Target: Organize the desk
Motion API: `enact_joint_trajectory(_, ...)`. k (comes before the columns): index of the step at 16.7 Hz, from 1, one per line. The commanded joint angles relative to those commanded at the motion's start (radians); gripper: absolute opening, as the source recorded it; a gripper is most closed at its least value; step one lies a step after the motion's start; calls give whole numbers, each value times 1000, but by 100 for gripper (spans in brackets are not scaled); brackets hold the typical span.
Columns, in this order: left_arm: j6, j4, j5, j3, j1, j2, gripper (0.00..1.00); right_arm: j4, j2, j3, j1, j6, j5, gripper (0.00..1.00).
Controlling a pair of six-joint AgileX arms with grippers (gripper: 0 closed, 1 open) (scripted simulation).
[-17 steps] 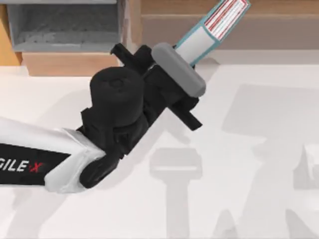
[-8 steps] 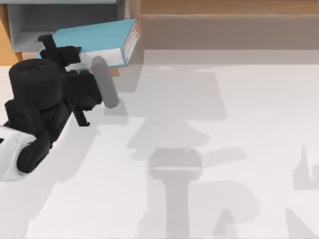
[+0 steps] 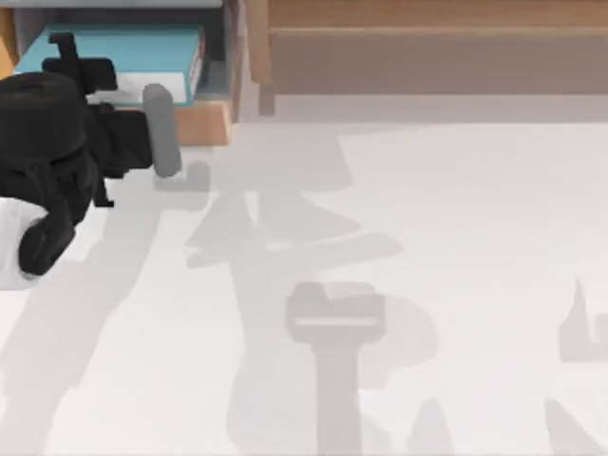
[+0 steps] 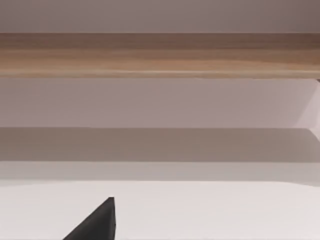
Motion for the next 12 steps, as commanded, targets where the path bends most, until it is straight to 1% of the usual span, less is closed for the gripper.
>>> enact_joint_trajectory(4, 0, 2, 0, 0, -3, -1, 0, 0, 0, 0, 0, 0, 0, 100)
enact_joint_trajectory(12, 5, -12, 19, 117, 18, 105, 0, 0, 0, 0, 0, 0, 0, 100)
